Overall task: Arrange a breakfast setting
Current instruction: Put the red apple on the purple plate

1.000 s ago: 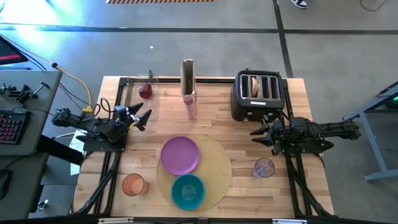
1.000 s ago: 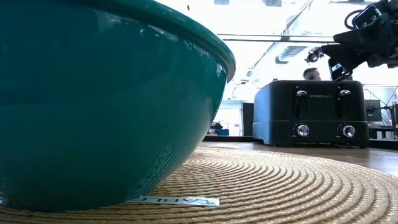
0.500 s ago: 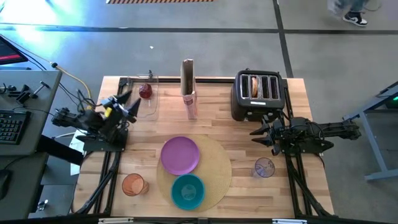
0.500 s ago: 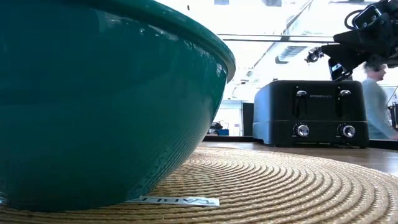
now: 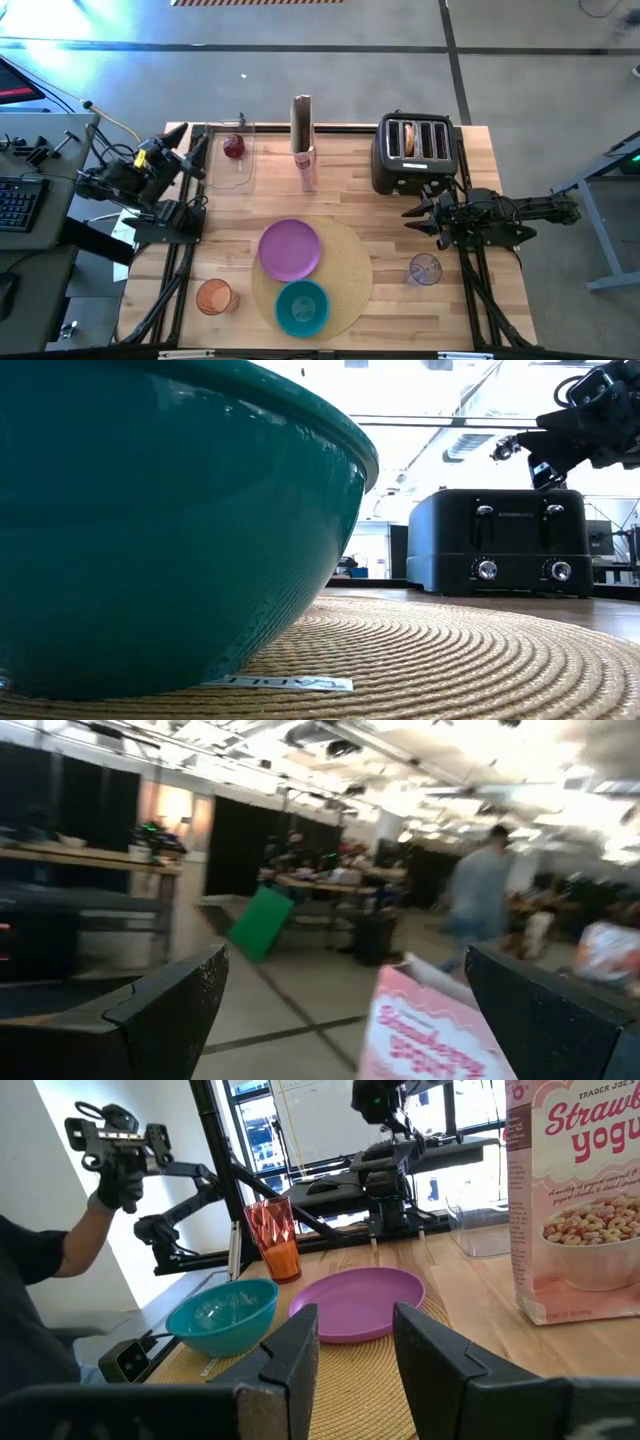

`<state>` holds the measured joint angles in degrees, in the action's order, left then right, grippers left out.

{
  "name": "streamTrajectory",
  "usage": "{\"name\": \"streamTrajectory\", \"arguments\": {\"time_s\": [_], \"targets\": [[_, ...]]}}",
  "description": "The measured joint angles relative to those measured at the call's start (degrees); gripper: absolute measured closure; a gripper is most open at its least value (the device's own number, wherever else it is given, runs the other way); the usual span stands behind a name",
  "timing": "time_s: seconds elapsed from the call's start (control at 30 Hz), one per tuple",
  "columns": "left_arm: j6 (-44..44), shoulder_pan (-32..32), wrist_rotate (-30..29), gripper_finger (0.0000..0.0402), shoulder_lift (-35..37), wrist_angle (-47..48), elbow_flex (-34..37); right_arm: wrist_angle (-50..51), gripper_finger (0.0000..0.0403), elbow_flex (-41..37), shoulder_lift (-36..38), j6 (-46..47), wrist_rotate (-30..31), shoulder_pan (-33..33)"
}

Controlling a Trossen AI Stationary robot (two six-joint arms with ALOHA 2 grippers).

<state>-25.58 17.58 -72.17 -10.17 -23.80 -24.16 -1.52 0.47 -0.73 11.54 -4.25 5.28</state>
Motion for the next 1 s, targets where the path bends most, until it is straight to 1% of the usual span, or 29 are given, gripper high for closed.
{"name": "streamTrajectory", "arguments": {"time_s": [0.13, 0.27, 0.4, 0.53, 0.77, 1.0], "targets": [[-5.1, 0.0, -5.0, 0.0005, -5.1, 0.0, -4.7, 0.0, 0.0288, 0.0, 0.0, 0.0, 0.0, 0.0], [-8.4, 0.0, -6.4, 0.0005, -10.0, 0.0, -8.6, 0.0, 0.0288, 0.0, 0.0, 0.0, 0.0, 0.0], [-11.3, -1.3, -9.7, 0.0005, -14.5, 0.0, -11.8, 0.0, 0.0288, 0.0, 0.0, 0.0, 0.0, 0.0], [-13.8, -4.5, -11.8, 0.0005, -18.4, 0.0, -14.4, 0.0, 0.0288, 0.0, 0.0, 0.0, 0.0, 0.0], [-14.1, -11.3, -17.1, 0.0005, -24.0, -0.1, -18.6, 0.0, 0.0288, 0.0, 0.0, 0.0, 0.0, 0.0], [-14.1, -16.9, -16.8, 0.0005, -29.1, -0.1, -19.9, 0.0, 0.0288, 0.0, 0.0, 0.0, 0.0, 0.0]]}}
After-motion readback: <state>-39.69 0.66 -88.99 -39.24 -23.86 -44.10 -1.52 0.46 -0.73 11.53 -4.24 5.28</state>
